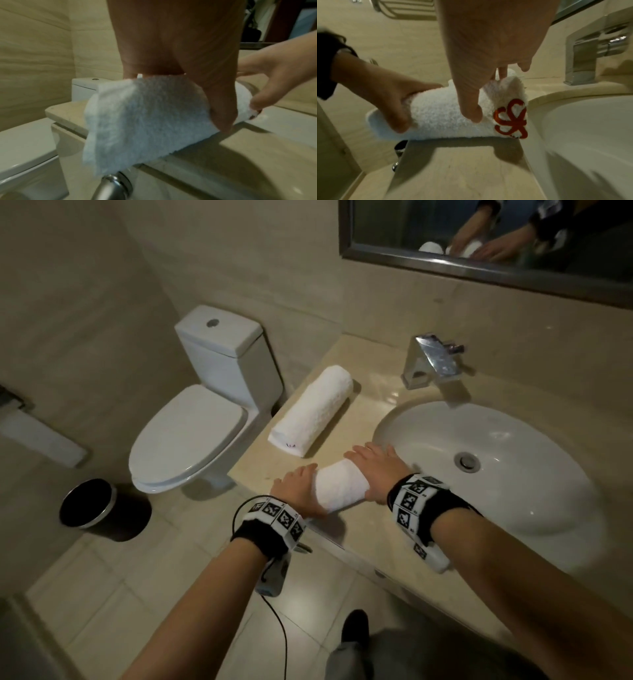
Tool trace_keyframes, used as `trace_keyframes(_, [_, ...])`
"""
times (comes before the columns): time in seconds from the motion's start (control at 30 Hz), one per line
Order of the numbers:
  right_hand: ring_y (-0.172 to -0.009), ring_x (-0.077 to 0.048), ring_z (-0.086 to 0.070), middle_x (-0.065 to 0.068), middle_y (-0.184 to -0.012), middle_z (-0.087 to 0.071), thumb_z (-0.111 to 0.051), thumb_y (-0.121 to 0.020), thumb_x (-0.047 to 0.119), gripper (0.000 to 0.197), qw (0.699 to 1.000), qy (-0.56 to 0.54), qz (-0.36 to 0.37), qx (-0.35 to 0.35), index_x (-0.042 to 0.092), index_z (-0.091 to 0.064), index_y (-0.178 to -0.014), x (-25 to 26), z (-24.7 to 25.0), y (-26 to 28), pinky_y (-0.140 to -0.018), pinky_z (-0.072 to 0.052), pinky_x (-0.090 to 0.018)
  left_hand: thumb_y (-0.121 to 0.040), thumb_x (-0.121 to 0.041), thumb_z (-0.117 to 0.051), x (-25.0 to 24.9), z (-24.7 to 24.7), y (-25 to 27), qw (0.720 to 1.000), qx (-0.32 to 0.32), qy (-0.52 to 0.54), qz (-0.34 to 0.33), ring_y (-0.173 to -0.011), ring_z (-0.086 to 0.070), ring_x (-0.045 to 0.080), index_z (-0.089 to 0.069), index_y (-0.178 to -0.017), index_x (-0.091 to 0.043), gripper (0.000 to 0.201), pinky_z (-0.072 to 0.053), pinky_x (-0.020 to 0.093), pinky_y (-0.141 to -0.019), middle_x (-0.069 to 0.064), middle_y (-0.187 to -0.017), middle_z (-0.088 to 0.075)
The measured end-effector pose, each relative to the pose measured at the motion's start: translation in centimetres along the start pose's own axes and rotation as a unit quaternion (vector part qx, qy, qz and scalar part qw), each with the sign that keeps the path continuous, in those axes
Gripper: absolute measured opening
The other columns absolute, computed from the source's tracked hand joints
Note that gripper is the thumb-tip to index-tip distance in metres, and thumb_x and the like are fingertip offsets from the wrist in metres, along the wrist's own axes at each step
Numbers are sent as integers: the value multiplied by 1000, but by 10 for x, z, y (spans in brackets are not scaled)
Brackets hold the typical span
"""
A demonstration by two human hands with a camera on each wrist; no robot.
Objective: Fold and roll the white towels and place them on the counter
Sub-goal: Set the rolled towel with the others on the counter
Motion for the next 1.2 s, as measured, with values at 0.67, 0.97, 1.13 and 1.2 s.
trace_keyframes(0.67, [-58, -20, -60, 0, -70, -61, -85, -13, 35, 76, 994, 78, -14, -82, 18, -66, -85, -29, -41, 35, -53, -47, -28, -71, -51, -69, -59, -16, 13, 988, 19, -91, -123, -105, -58, 29, -34, -125, -19, 72, -47, 39, -83, 8, -116, -55])
trace_keyframes(0.97, [-115, -26, -45, -6, -128, -45, -66, -75, 23, 69, 993, 36, -103, -40, 17, -34, -136, -84, -56, 137, -92, -36, -38, -72, -58, -65, -155, -39, 40, 972, 29, -138, -190, -108, -59, 29, -36, -126, -21, 71, -46, 38, -85, 6, -120, -57])
trace_keyframes(1.13, [-114, -27, -47, -7, -126, -48, -69, -73, 24, 70, 988, 31, -143, -41, 17, -36, -135, -119, -78, 192, -90, -37, -38, -72, -56, -68, -211, -60, 59, 960, 38, -158, -230, -106, -60, 27, -32, -129, -20, 76, -47, 37, -85, 6, -119, -58])
trace_keyframes(1.2, [-115, -27, -46, -7, -127, -46, -69, -73, 22, 71, 986, 28, -158, -38, 17, -35, -136, -132, -86, 212, -89, -37, -38, -73, -54, -68, -233, -70, 67, 956, 47, -162, -239, -107, -58, 28, -29, -132, -20, 78, -46, 38, -86, 7, -121, -56])
Point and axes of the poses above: each hand's wrist, its own y-axis away from the middle knuckle, its own z-axis out of the back of the hand, x = y × z, the point moved 6 cm from there along -y, towards the middle knuckle
